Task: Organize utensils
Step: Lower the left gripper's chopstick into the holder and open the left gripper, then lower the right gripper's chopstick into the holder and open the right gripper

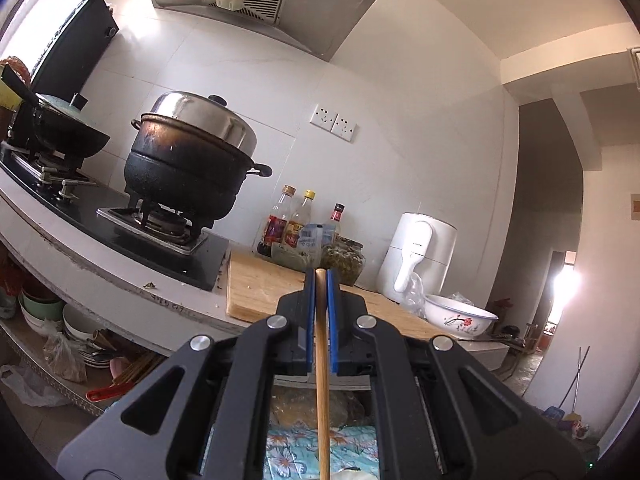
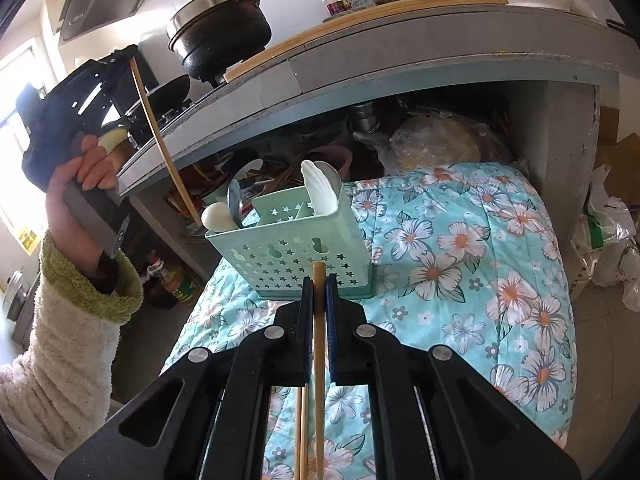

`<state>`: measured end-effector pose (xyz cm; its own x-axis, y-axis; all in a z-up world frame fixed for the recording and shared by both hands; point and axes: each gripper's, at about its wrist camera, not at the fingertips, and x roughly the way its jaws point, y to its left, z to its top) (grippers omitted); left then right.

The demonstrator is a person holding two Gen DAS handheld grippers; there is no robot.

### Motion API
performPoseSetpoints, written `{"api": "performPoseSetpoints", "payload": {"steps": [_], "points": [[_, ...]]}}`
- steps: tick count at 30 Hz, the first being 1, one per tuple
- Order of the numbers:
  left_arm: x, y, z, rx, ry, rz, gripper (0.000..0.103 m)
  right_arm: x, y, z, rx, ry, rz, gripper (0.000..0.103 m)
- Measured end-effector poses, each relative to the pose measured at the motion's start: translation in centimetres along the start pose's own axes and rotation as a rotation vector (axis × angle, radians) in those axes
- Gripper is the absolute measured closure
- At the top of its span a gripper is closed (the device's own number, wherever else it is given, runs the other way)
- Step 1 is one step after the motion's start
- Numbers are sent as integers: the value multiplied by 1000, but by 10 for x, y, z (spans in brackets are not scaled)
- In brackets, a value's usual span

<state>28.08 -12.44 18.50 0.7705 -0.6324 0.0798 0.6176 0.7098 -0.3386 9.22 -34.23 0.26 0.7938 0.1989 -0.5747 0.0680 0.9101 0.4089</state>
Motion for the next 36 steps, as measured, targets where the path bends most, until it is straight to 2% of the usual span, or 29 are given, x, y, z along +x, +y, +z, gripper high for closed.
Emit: {"api": "performPoseSetpoints", "payload": {"steps": [4, 9, 15, 20, 22, 28, 32, 36], "points": [[34, 4, -19, 19, 22, 23, 98, 8, -8, 1, 12, 13, 4, 97], [68, 17, -53, 41, 110, 65, 98, 18, -17, 0, 27, 35, 13, 97], [76, 32, -76, 13, 198, 75, 98, 22, -21, -1, 35, 41, 22, 97], [58, 36, -71, 3, 204, 61, 96, 18, -16, 0, 27, 31, 21, 97], [49, 36, -67, -6, 215, 59, 83, 15, -13, 0, 23, 25, 21, 97], [0, 36, -51, -49, 237, 42, 74, -2, 7, 14, -21, -33, 27, 97], [-39, 36, -55, -32, 304, 42, 64, -14, 24, 36, -53, -95, 38, 97], [-77, 44, -76, -25, 405, 63, 58, -23, 44, 68, -87, -166, 49, 97]]}}
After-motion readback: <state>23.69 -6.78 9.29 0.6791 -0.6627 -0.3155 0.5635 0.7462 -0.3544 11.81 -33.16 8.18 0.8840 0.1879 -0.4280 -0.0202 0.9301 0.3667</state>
